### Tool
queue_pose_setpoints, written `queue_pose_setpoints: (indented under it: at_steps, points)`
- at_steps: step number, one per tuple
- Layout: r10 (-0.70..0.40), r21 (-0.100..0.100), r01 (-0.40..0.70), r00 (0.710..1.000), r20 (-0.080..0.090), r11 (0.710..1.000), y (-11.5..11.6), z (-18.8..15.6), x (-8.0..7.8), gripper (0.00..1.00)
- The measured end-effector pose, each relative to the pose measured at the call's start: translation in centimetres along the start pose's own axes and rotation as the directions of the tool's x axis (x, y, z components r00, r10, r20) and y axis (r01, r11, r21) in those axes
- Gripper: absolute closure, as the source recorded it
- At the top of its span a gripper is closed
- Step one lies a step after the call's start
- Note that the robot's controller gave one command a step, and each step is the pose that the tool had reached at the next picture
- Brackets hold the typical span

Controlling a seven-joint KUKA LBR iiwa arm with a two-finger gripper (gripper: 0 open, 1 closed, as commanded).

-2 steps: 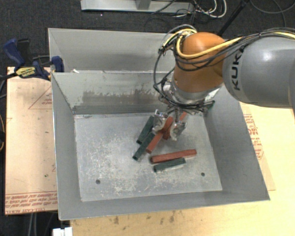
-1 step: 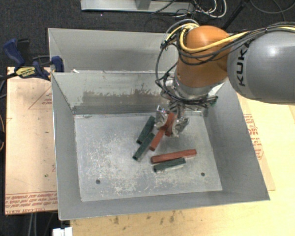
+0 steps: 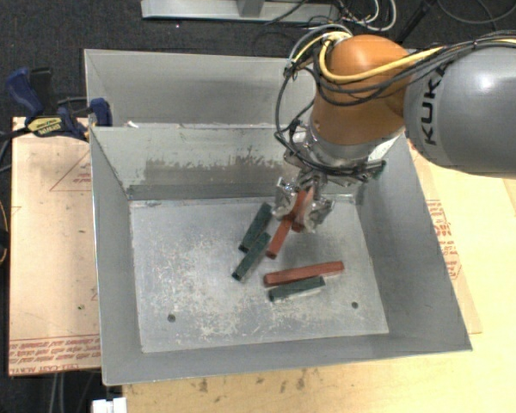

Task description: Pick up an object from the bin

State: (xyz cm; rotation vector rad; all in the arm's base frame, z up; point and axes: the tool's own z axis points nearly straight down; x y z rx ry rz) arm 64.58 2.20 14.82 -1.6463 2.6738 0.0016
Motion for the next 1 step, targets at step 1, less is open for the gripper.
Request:
queue_pose_setpoints:
  at_steps: [1]
  points:
    - [0.001, 0.002, -0.001, 1.000, 0.001, 1.000, 0.00, -1.27, -0.04, 1.00]
